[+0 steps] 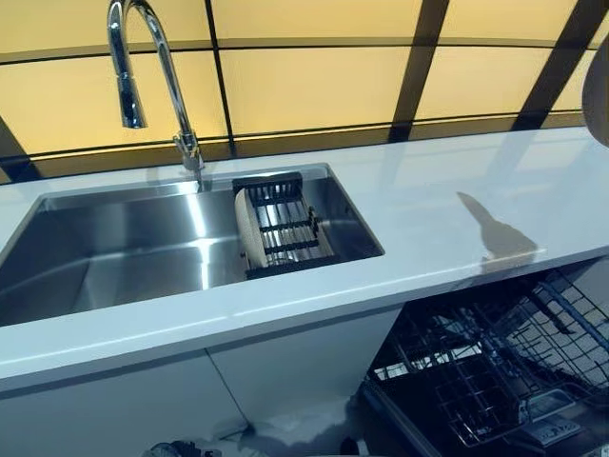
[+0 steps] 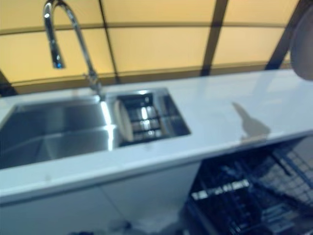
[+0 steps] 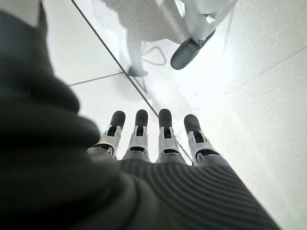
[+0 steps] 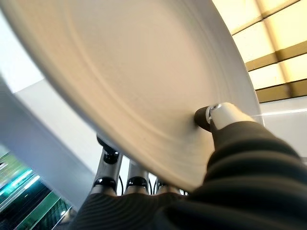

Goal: Take plates into dishwasher

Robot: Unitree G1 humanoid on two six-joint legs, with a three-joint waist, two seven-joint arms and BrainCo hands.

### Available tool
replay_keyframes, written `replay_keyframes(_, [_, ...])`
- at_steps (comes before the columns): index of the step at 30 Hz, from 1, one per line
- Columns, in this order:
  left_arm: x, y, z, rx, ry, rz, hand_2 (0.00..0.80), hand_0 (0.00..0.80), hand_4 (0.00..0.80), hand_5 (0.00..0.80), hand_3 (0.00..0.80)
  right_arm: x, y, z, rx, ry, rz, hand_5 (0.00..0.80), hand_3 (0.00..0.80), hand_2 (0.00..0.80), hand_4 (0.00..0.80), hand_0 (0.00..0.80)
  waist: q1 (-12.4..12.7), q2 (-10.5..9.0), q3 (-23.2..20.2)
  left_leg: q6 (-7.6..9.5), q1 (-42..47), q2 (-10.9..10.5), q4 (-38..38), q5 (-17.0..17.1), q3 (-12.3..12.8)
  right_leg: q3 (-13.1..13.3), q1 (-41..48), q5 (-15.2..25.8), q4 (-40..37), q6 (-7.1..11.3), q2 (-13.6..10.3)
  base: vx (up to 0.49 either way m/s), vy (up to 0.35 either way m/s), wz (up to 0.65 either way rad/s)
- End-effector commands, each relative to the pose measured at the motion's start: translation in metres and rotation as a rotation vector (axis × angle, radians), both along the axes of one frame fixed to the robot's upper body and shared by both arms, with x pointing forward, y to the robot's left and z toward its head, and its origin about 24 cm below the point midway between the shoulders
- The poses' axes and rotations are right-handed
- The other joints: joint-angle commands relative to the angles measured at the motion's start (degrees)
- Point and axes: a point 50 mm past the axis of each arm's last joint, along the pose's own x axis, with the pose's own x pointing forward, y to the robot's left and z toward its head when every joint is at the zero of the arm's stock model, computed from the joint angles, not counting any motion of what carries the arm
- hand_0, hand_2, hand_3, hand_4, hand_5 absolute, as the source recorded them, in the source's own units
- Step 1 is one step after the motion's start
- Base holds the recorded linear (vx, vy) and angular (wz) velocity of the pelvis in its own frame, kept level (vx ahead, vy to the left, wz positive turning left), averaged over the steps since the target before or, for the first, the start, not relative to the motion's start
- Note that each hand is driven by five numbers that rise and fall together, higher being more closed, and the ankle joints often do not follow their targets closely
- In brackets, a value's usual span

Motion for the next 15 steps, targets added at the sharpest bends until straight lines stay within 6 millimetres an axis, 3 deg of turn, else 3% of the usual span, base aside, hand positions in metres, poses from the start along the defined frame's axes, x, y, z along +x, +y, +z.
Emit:
replay_keyframes(1, [0.014, 0.024, 0.012, 0.078, -0.025, -0.068, 0.000, 0.000, 0.000, 0.000, 0.000, -0.020, -0.007, 0.025, -0.099, -0.066, -0.021, 0.800, 0.800, 0.800, 0.800, 0.800, -1.43, -2.14, 1.79, 1.47, 2.17, -0.20, 0.21, -3.60, -2.02, 0.51, 3.36, -4.84, 0.22, 4.15, -0.78, -0.013, -0.009, -0.16])
replay_keyframes(7, [0.015, 0.025, 0.013, 0.069, -0.053, -0.068, 0.000, 0.000, 0.000, 0.000, 0.000, -0.033, -0.025, 0.001, -0.108, 0.003, -0.025, 0.800, 0.800, 0.800, 0.800, 0.800, -3.62, -1.56, 2.12, 1.50, 2.67, -0.01, 0.21, -4.01, -0.50, 2.01, 2.43, -4.44, 0.22, 4.17, -0.49, -0.019, -0.005, -0.13])
replay_keyframes(15, [0.017, 0.028, 0.015, 0.066, -0.073, -0.059, 0.000, 0.000, 0.000, 0.000, 0.000, -0.037, -0.031, -0.038, -0.277, 0.184, -0.026, 0.800, 0.800, 0.800, 0.800, 0.800, -5.65, -1.15, 2.52, 1.83, 3.07, -0.09, 0.21, -4.44, 1.25, 3.72, 1.28, -3.82, 0.22, 4.39, -0.27, -0.016, 0.001, -0.13])
